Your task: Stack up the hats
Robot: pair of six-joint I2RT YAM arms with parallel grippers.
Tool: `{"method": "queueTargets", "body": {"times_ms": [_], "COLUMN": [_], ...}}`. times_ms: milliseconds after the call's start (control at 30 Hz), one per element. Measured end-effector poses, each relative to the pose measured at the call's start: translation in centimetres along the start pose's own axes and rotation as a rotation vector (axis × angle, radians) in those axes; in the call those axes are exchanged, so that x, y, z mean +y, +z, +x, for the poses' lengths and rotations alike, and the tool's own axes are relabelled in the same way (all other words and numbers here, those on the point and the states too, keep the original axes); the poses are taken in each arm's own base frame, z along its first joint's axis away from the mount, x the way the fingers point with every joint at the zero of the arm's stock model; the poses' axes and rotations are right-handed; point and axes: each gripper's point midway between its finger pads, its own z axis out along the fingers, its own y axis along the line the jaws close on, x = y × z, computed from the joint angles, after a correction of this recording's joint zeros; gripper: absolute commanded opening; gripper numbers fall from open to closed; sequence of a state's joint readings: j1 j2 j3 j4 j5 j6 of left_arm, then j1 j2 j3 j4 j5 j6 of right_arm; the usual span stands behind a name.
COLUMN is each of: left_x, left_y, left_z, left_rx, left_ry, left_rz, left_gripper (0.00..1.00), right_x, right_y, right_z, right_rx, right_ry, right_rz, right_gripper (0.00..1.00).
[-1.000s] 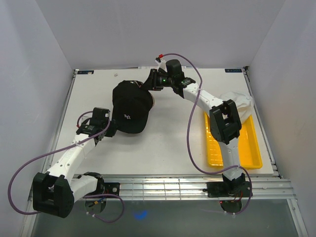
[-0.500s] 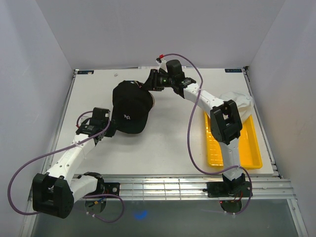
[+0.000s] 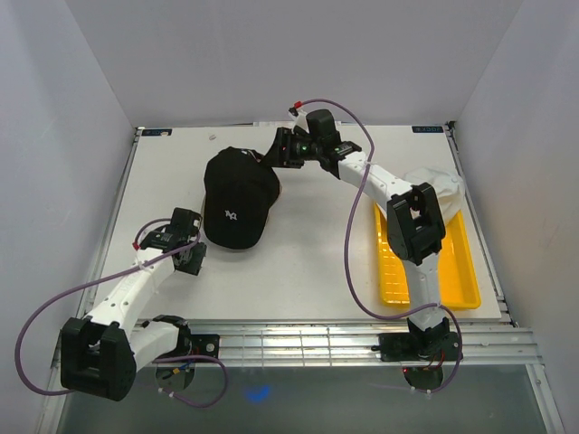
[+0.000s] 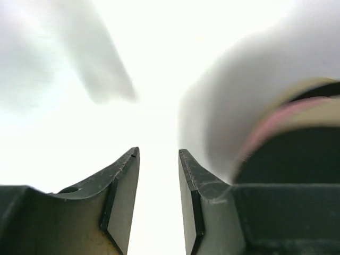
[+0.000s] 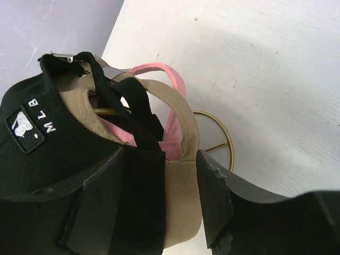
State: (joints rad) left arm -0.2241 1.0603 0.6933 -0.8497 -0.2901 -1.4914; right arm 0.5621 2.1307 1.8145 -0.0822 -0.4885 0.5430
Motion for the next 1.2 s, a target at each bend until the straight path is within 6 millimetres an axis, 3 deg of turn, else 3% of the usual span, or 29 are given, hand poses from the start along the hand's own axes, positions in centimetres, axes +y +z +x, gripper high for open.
{"method": "queueTargets", "body": {"times_ms": [100, 367, 733, 1200], "left_x": [2.9, 3.8, 1.3, -0.2], "left_y": [0.3, -0.4, -3.1, -5.9], "left_z": [0.0, -0.2, -1.2, -2.1], "left_rx": [-0.006, -0.007, -0.013, -0.019], "left_ry": [0.042, 0.058, 0.054, 0.056], "left_rz": [-0.102, -0.115, -0.018, 0.07], "left_gripper": [0.47, 0.47, 0.55, 0.55], "right_x": [-0.1, 0.0, -0.3, -0.2], "right_y": [0.0, -0.2, -1.2, -3.9], "right_z": [0.1, 0.1, 0.4, -1.3], "right_rx": [0.004, 0.006, 0.023, -0.007], "right_ry": [0.003, 0.005, 0.019, 0.048], "right_rz": [0.003, 0.006, 0.044, 0.089], "right_gripper": [0.6, 0.62, 0.76, 0.79]}}
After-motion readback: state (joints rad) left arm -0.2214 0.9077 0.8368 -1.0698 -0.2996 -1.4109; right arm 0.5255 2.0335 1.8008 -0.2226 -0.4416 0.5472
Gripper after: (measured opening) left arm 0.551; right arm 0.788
